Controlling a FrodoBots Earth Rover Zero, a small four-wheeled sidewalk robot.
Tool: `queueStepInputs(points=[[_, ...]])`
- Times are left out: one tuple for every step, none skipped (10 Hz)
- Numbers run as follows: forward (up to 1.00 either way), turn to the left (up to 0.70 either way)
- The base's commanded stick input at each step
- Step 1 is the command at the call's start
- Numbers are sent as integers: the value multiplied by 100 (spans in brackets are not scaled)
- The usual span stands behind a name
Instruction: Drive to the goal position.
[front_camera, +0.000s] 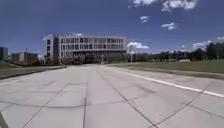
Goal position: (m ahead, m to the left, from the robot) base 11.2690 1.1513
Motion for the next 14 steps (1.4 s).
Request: queueStepInputs(points=[[50, 0], [50, 0], [50, 0], [50, 0], [50, 0], [50, 0], [50, 0], [50, 0], [50, 0], [50, 0], [50, 0], [50, 0], [50, 0], [50, 0]])
